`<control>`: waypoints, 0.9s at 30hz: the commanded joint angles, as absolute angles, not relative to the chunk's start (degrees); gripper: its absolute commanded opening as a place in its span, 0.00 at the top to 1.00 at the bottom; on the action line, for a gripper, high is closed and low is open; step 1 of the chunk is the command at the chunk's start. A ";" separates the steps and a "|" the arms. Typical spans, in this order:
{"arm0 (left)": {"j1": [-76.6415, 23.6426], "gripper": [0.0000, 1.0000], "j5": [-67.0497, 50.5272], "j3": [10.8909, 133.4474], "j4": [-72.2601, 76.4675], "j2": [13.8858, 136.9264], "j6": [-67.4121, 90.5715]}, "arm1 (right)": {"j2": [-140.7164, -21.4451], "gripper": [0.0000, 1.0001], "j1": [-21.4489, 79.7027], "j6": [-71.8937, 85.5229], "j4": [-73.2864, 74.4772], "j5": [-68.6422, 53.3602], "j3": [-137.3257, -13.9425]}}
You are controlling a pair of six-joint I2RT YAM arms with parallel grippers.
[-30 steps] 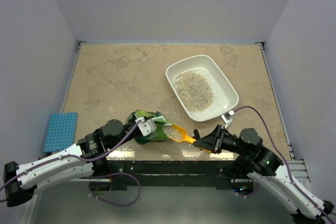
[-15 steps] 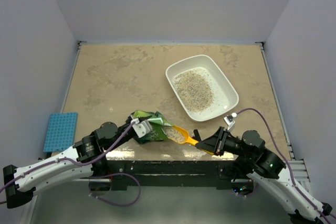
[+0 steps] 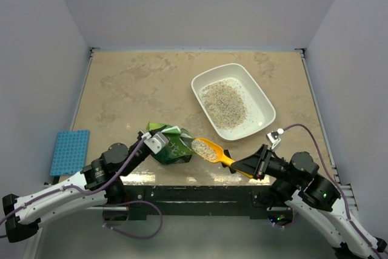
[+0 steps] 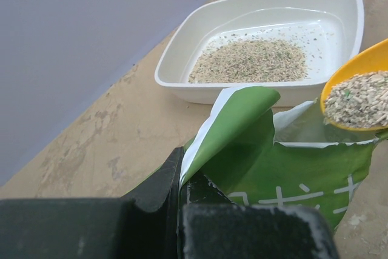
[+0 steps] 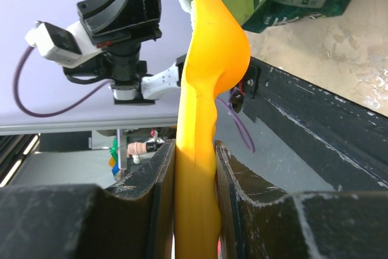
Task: Fill the litter box with clean litter
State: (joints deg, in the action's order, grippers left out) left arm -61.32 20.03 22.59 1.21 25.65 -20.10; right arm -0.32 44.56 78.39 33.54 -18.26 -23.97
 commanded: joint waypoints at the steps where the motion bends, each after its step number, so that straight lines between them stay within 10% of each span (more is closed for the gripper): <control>1: -61.44 1.00 28.30 22.76 4.40 23.47 -19.69 | 0.44 1.00 44.38 80.51 34.54 -15.56 -28.47; 27: -61.44 1.00 24.61 21.88 1.76 16.52 -17.05 | -15.03 1.00 44.38 80.68 10.11 22.40 -30.42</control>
State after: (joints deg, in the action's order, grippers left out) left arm -61.32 24.45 22.04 -0.14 17.56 -18.52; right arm -14.74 44.51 81.56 18.74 9.39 -32.21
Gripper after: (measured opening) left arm 0.018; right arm 0.298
